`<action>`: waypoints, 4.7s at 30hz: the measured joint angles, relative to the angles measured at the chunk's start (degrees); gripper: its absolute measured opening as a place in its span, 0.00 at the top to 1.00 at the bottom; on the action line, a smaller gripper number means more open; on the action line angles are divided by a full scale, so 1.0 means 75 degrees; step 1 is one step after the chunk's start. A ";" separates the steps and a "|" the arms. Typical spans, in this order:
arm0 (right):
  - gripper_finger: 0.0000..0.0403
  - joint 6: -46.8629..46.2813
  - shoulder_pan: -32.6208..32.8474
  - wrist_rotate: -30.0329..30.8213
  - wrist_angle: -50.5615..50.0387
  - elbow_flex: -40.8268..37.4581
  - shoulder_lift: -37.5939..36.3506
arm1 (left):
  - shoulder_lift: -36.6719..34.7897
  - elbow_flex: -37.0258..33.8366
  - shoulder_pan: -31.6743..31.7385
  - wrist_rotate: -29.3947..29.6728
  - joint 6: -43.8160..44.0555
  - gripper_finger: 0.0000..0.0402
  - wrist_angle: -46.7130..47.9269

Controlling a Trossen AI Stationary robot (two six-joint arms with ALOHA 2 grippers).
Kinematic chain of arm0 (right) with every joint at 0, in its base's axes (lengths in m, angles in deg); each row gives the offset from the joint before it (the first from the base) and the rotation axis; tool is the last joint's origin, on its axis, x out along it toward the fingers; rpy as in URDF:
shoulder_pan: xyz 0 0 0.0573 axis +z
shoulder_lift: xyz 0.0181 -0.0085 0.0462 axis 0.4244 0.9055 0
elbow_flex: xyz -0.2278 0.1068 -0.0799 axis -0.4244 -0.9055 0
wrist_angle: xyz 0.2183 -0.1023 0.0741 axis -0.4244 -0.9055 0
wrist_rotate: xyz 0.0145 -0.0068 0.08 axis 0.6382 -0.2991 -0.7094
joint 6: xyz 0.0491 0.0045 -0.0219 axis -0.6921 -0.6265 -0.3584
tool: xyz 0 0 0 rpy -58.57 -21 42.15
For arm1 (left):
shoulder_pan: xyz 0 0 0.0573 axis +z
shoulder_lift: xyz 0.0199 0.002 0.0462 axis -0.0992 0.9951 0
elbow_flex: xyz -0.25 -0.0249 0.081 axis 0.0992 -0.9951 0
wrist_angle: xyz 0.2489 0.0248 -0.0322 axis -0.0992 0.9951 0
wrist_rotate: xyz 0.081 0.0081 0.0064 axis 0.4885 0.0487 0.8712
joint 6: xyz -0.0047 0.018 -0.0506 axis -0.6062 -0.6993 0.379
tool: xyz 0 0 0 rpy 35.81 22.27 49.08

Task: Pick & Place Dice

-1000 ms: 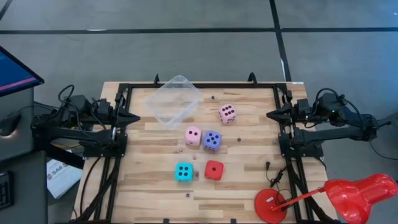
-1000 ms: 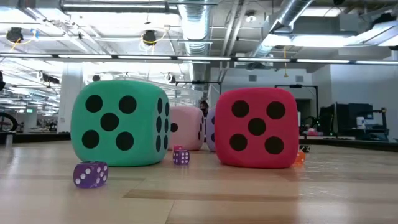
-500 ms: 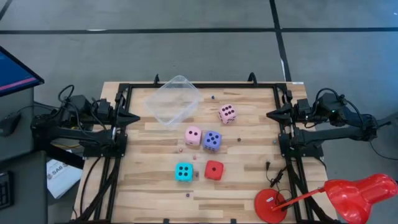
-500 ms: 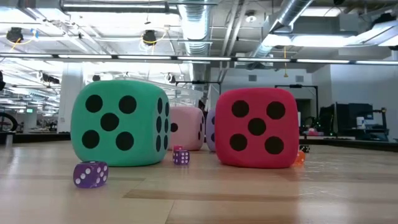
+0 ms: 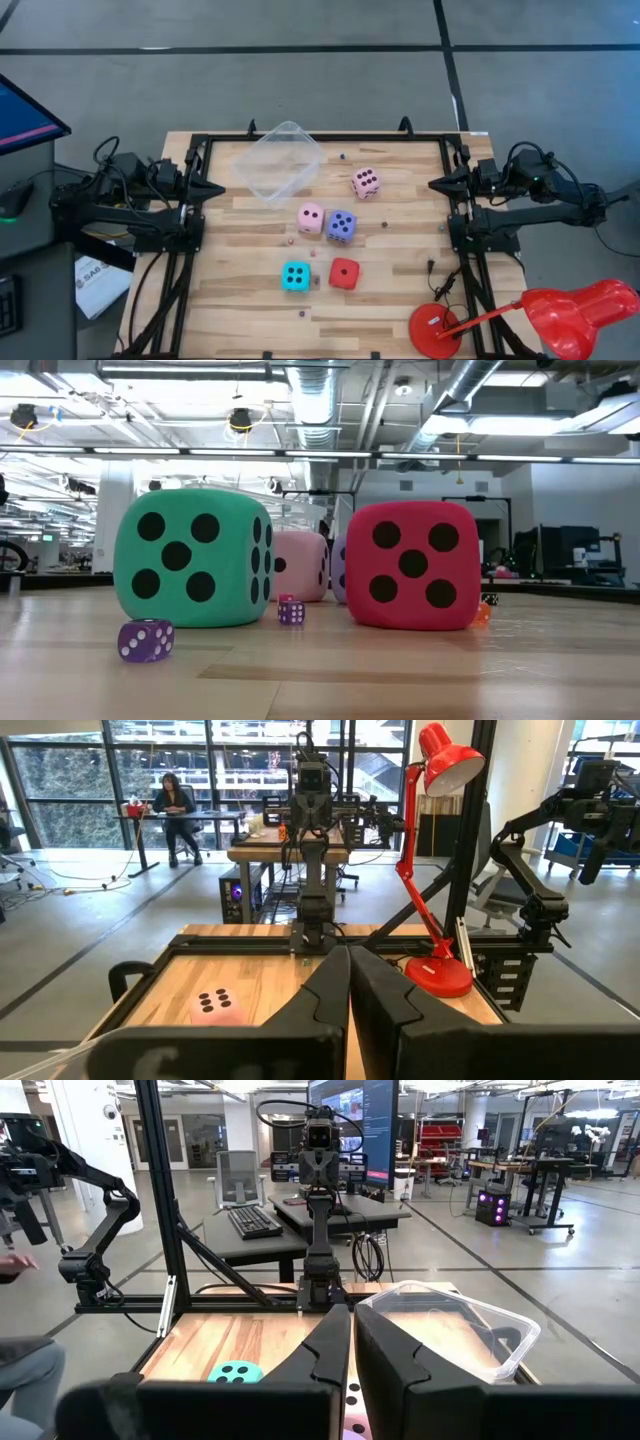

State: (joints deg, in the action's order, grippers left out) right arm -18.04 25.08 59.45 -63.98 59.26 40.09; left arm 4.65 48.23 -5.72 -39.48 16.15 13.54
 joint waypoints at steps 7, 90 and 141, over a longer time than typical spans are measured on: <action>0.96 0.0001 0.0000 0.0001 0.0000 0.0001 0.0000 | 0.0000 -0.0002 0.0002 -0.0002 0.0000 1.00 0.0000; 0.96 0.0001 -0.0003 0.0004 0.3864 -0.4038 0.0399 | 0.1949 -0.3759 0.0002 -0.0002 -0.0889 1.00 -0.6424; 0.99 0.1397 -0.0932 0.2494 0.5036 -0.4035 0.1577 | 0.3174 -0.3762 0.0170 0.2883 -0.1575 1.00 -0.6706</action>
State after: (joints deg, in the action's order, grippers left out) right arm -7.57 18.09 78.16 -26.21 29.00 51.92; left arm 28.45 20.02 -4.45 -17.86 4.34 -36.75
